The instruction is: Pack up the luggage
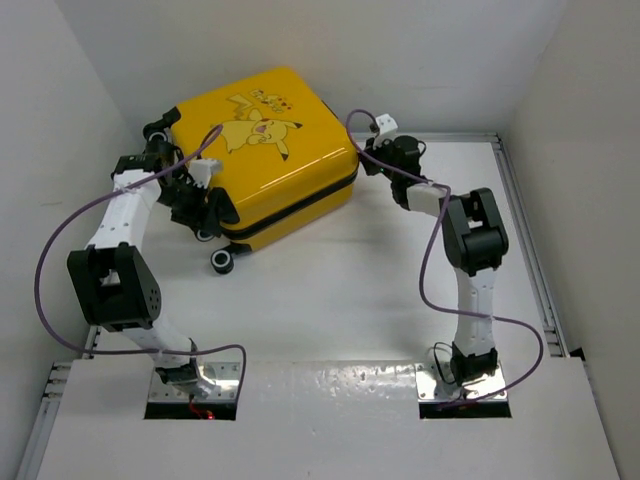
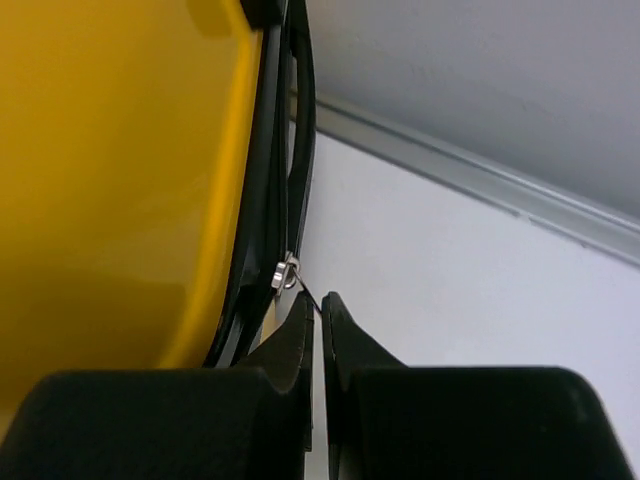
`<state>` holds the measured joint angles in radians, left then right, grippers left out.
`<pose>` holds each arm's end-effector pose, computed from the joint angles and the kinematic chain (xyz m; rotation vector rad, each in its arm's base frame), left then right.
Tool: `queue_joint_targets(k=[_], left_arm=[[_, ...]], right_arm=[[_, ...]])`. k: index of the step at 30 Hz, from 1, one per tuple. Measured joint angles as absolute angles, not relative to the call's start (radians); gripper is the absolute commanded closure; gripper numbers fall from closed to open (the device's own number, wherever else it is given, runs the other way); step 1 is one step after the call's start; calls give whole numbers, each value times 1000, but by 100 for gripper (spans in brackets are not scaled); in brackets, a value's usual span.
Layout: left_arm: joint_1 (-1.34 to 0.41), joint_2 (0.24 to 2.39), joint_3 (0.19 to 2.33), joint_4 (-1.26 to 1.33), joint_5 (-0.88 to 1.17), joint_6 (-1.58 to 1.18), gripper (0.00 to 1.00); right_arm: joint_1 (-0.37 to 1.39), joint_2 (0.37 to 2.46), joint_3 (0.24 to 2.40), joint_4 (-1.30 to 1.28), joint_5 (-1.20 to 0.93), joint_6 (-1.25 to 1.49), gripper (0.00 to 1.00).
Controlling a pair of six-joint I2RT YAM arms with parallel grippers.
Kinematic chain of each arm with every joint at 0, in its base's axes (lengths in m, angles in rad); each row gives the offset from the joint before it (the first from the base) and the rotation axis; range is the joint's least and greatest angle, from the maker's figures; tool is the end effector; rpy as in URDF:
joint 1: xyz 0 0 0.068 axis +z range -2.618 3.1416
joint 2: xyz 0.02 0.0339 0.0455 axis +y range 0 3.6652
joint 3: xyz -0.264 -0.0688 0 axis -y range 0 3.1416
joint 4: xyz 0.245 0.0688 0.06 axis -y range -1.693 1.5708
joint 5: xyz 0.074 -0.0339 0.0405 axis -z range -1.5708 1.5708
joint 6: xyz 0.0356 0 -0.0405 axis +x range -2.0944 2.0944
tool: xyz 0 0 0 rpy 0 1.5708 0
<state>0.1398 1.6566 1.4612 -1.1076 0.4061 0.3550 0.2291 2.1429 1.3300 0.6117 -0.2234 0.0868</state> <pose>0.3217 0.0311 0.2849 0.3711 2.7253 -0.4581 0.4671 0.1170 0.1770 -0.2890 1.7631 0.4256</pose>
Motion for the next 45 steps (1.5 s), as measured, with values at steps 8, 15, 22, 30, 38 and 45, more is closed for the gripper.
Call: queue_joint_targets(k=[8, 15, 22, 30, 38, 45], left_arm=[[139, 1720, 1518, -1181, 423, 366, 100], [139, 1736, 1528, -1196, 437, 361, 22], [196, 1645, 1477, -1119, 359, 191, 0], [359, 1371, 1416, -660, 416, -15, 2], [560, 1285, 1393, -334, 456, -326, 32], [455, 1502, 1346, -237, 337, -413, 38]], right_arm=[[216, 2426, 1673, 688, -358, 250, 100], [230, 2719, 2099, 702, -369, 422, 69], [196, 2586, 1816, 760, -379, 575, 41], [161, 2364, 1602, 684, -540, 738, 33], [62, 2383, 1814, 458, -593, 857, 35], [49, 2538, 2127, 323, -539, 863, 43]])
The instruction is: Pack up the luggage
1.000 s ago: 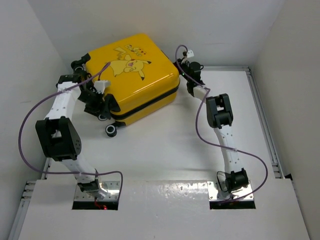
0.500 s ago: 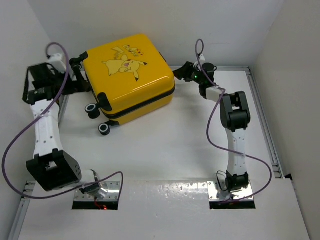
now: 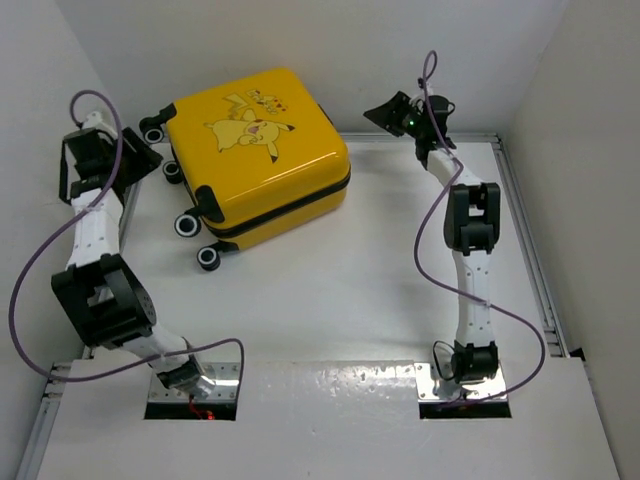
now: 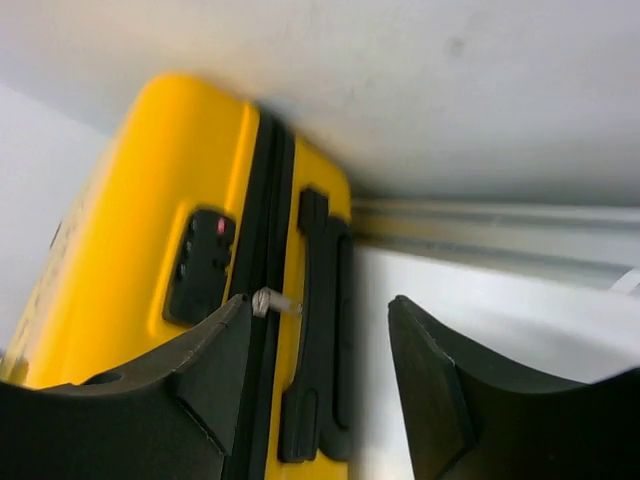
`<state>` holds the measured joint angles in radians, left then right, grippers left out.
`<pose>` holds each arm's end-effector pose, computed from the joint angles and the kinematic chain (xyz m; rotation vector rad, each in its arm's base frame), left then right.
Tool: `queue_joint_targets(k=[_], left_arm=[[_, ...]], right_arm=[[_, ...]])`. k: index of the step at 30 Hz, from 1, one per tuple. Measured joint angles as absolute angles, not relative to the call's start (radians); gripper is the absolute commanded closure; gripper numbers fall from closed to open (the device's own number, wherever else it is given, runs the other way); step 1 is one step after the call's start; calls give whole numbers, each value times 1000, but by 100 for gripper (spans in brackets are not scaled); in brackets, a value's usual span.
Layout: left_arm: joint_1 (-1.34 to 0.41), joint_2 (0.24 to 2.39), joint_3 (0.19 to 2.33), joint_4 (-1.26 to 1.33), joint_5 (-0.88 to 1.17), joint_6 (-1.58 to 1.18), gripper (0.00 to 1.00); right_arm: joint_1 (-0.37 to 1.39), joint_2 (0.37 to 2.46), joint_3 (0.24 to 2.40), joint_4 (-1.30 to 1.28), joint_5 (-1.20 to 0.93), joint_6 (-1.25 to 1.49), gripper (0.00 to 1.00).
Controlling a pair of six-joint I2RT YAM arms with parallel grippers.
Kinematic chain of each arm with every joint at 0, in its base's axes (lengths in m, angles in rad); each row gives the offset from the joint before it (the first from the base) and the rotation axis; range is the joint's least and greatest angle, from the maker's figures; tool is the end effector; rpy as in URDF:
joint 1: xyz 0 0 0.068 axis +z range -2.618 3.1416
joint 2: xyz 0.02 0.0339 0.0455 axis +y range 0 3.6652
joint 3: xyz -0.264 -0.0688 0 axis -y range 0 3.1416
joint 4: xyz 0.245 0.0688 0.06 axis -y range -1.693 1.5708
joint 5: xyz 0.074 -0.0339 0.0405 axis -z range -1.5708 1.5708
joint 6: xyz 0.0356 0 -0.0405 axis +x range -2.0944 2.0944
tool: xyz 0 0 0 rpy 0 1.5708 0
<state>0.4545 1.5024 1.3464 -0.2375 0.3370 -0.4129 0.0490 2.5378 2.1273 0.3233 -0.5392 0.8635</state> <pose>0.3220 0.1443 0.3568 -0.6155 1.8536 -0.3031 0.5885 0.0472 0.2115 0.2813 1.7519 1.1211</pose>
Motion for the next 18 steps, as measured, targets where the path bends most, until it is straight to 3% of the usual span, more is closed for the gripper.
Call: queue_joint_targets(k=[6, 18], left_arm=[[414, 1650, 1357, -219, 365, -432, 38], [402, 2103, 1766, -200, 447, -439, 40]], right_arm=[[115, 2535, 1960, 392, -633, 865, 43], [198, 2397, 1673, 546, -607, 789, 44]])
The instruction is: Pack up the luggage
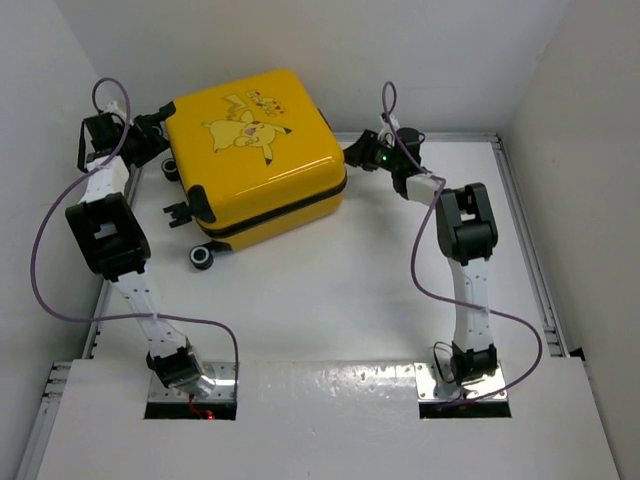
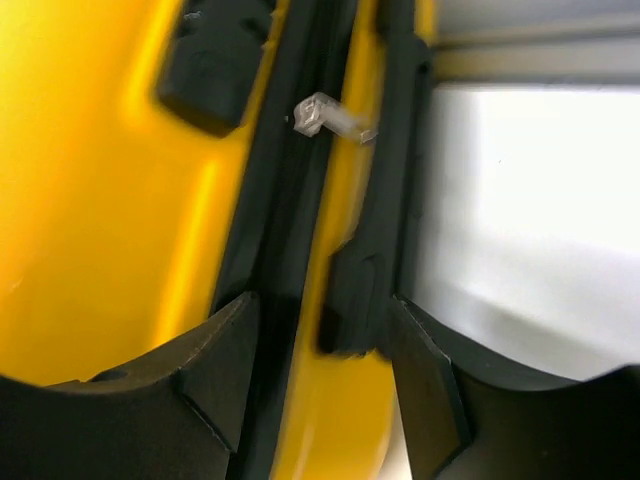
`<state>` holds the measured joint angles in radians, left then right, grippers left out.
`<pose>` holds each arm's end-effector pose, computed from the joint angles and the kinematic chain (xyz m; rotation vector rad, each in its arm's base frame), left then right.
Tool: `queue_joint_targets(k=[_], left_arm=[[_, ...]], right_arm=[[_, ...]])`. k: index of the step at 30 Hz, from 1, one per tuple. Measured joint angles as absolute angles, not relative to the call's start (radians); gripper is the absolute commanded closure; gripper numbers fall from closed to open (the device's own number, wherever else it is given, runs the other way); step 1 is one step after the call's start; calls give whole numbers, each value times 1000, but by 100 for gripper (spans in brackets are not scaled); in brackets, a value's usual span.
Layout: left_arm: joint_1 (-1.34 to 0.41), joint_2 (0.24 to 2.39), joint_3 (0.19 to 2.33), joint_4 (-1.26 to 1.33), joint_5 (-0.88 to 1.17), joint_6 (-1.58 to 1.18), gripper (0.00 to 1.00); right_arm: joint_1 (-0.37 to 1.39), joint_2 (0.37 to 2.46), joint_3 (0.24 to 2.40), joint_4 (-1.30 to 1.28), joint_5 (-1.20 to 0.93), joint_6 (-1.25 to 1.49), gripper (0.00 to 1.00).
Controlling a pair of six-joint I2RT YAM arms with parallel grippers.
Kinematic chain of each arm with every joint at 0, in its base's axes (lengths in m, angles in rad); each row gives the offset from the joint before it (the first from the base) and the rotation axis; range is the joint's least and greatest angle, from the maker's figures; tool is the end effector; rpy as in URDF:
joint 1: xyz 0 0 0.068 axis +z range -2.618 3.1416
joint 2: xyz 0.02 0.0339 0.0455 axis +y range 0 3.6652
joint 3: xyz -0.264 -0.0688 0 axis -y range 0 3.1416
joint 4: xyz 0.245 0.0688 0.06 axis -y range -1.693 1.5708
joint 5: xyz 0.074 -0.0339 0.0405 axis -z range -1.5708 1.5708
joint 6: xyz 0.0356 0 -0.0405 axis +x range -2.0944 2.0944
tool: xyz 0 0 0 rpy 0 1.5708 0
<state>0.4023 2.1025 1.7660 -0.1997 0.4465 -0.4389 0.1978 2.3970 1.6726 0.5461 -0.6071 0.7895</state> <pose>0.4625 0.1801 0.2626 -0.6008 1.9979 -0.4912 0.5245 0.1258 0.1567 0.0751 1.8867 1.2273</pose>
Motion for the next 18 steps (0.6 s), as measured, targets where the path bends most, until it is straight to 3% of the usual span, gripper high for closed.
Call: queue_joint_targets(k=[4, 10, 14, 15, 18], left_arm=[[388, 2198, 1903, -193, 468, -402, 40], [332, 2221, 1925, -177, 443, -266, 40], [276, 2231, 1929, -138, 400, -206, 31], [259, 2231, 1935, -138, 385, -194, 23], [222, 2238, 1955, -130, 349, -189, 19]], right_arm=[[231, 2217, 1423, 573, -626, 716, 44], [344, 1998, 1138, 536, -789, 582, 44], [414, 1916, 1038, 469, -923, 522, 44], [429, 1891, 1013, 447, -947, 509, 44], [455, 1778, 930, 401, -958, 441, 43]])
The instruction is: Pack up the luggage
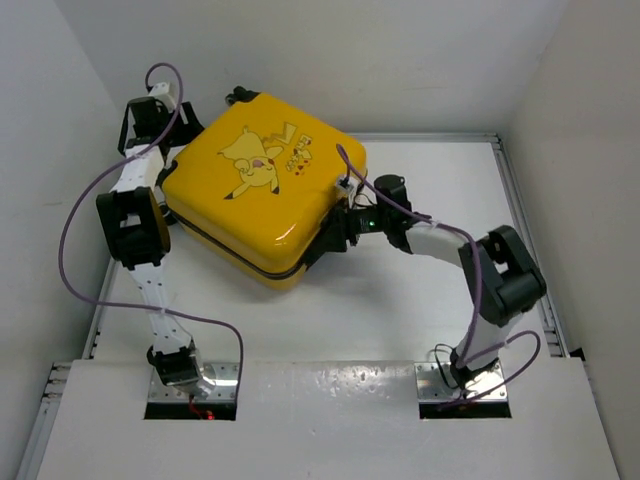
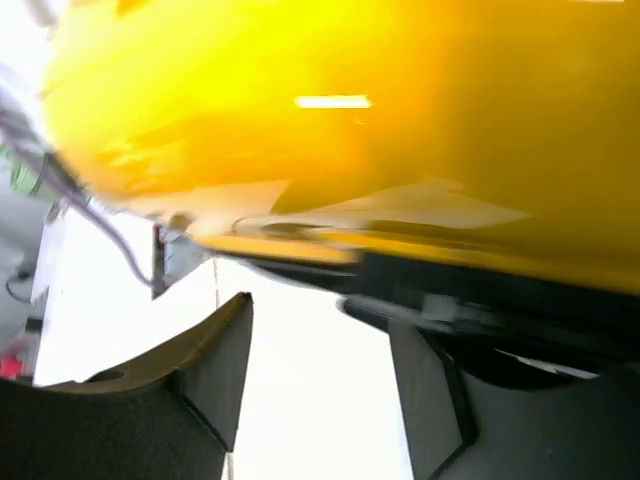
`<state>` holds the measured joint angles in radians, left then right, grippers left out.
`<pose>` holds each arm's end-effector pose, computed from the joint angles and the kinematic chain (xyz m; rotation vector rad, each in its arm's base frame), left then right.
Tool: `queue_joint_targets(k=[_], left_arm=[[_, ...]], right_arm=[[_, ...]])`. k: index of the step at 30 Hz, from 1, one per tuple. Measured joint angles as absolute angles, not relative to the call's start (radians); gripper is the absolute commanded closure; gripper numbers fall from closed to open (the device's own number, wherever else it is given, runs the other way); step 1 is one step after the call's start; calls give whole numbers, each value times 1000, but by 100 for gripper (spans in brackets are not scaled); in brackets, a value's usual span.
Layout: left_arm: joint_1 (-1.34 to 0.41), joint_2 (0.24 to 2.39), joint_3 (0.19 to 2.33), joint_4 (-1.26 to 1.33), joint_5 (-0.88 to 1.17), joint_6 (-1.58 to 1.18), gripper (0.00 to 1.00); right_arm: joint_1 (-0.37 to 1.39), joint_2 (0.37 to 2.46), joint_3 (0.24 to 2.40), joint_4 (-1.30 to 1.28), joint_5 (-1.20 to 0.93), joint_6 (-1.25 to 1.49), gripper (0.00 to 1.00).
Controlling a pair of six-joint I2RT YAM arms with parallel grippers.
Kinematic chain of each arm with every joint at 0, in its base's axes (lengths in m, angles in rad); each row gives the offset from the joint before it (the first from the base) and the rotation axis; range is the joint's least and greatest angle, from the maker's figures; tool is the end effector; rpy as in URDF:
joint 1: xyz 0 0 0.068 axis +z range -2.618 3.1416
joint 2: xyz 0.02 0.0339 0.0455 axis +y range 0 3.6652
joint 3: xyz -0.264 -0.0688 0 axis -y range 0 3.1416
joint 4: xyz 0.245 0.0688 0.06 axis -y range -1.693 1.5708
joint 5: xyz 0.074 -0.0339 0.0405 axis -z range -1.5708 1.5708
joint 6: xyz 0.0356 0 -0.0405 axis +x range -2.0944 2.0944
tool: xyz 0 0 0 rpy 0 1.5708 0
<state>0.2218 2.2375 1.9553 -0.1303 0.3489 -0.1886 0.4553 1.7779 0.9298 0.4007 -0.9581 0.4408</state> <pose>0.5233 0.1055 0.2673 -0.1780 1.9631 -0.3238 0.3164 0.1873 0.1869 -0.6808 2.0327 1.5094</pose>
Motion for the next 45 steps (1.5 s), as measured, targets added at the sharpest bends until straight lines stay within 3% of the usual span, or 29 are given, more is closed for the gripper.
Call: queue_joint_targets(k=[8, 18, 22, 30, 45], left_arm=[[186, 2130, 1915, -96, 262, -323, 18], [110, 1460, 1699, -147, 305, -138, 31], [7, 1321, 1533, -173, 392, -112, 34], [-159, 1388, 1251, -330, 491, -76, 34], [-208, 1472, 1348, -397, 486, 20, 34]], right_arm=[[601, 1624, 879, 389, -849, 284, 37], [553, 1437, 793, 379, -606, 249, 34], [469, 1357, 777, 339, -508, 222, 32], [364, 1439, 716, 339, -591, 223, 37], [391, 1659, 694, 612, -646, 227, 33]])
